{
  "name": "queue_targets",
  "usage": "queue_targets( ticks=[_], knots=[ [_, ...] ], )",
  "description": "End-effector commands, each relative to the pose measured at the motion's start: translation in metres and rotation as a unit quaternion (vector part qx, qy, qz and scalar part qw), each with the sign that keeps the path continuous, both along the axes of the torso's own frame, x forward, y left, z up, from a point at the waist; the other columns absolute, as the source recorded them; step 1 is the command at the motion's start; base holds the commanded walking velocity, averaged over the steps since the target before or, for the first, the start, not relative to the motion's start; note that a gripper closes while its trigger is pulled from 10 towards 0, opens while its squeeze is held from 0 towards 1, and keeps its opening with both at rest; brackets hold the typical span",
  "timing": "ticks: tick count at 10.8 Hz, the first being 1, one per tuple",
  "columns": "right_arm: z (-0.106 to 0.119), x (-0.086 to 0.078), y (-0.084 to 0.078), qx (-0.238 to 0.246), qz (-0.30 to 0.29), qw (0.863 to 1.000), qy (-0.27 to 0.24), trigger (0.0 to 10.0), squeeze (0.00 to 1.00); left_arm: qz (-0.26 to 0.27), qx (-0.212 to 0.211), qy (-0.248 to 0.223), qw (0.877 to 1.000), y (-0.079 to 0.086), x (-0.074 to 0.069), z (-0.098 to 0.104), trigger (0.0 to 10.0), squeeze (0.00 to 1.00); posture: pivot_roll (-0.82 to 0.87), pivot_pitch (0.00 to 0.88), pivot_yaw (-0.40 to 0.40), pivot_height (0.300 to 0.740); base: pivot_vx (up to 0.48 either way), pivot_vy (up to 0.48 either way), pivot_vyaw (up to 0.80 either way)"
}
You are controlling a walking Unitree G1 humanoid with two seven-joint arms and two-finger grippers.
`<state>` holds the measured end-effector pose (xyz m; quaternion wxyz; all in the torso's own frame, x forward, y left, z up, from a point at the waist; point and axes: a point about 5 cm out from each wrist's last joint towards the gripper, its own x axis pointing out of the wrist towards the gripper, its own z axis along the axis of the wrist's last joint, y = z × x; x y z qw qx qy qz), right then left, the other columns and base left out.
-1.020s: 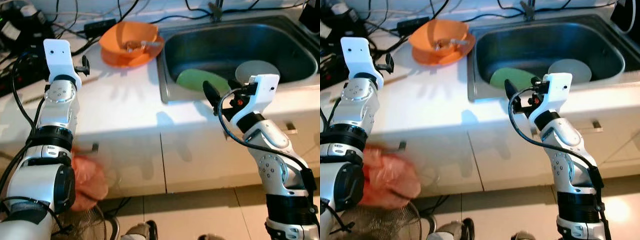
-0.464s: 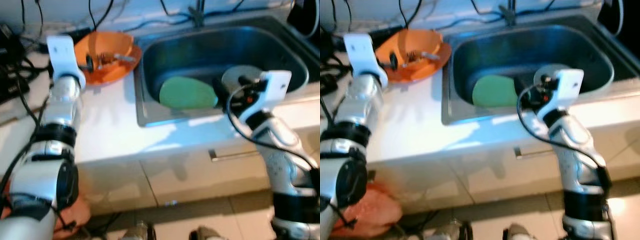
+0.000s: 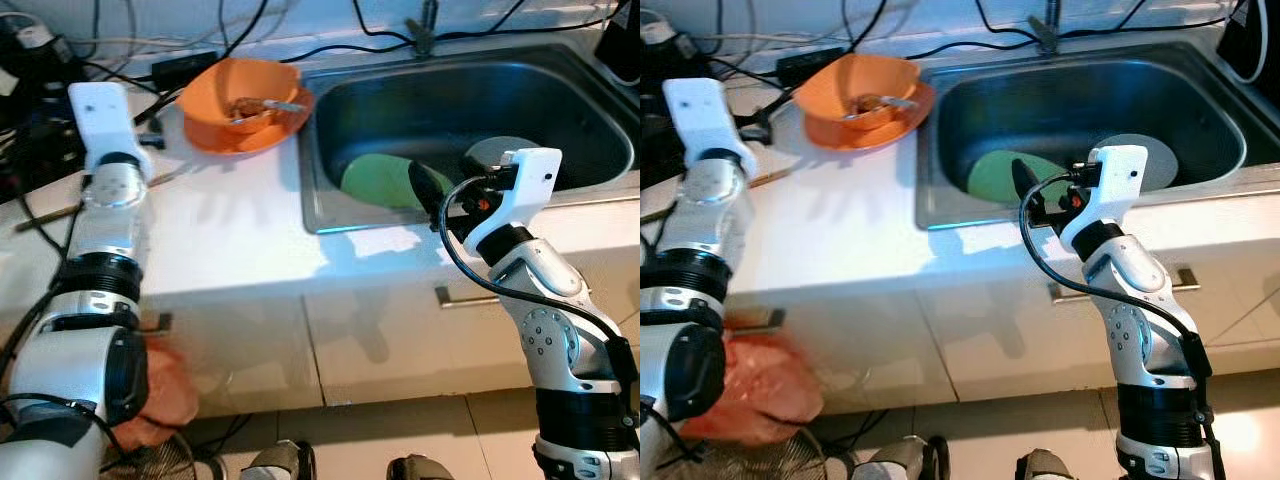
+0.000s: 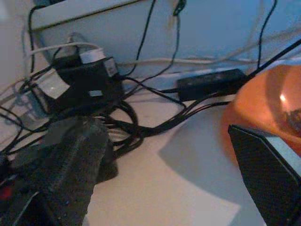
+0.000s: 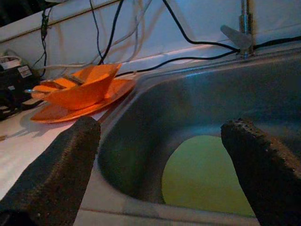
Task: Kitchen organization
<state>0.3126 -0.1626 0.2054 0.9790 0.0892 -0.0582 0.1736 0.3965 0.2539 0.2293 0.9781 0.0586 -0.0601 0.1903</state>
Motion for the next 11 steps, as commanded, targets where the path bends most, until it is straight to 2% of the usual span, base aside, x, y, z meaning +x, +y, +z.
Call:
queue_targets(
  ticks=[1,3,5,6,7,8,11],
  knots=[
    [0.002,-0.002,0.002,0.001,0.005,1.000,-0.003,10.0,1.00,0.014,-0.004,0.014,1.000,0.008,-0.002,-0.005,10.0,0.00,-0.01,0.145,0.123,0.740,0.000,0.000,0.00],
    [0.002,-0.003,0.002,0.004,0.006,1.000,-0.002,10.0,1.00,0.010,-0.005,0.013,1.000,0.006,-0.001,-0.002,10.0,0.00,0.00,0.149,0.127,0.740,0.000,0.000,0.00],
    [0.001,-0.004,0.002,0.005,0.007,1.000,0.000,10.0,1.00,0.004,-0.027,0.047,0.999,0.005,0.001,-0.011,10.0,0.00,0.00,0.153,0.128,0.740,0.000,0.000,0.00],
    [0.002,-0.005,0.002,0.005,0.008,1.000,0.001,10.0,1.00,0.011,-0.056,0.078,0.995,0.010,0.001,-0.019,10.0,0.00,0.00,0.162,0.127,0.740,0.000,0.000,0.00],
    [0.001,-0.006,0.002,0.005,0.014,1.000,0.005,10.0,1.00,0.015,-0.076,0.089,0.993,0.012,0.001,-0.021,10.0,0.00,0.00,0.167,0.130,0.740,0.000,0.000,0.00],
    [-0.002,-0.010,0.007,0.005,0.049,0.999,0.021,10.0,1.00,0.017,-0.095,0.097,0.991,0.013,0.001,-0.023,10.0,0.00,0.00,0.169,0.133,0.740,0.000,0.000,0.00],
    [-0.002,-0.027,0.019,0.001,0.162,0.986,0.042,10.0,1.00,0.018,-0.110,0.116,0.987,0.013,-0.001,-0.032,10.0,0.00,-0.01,0.173,0.137,0.740,0.000,0.000,0.00]
  ],
)
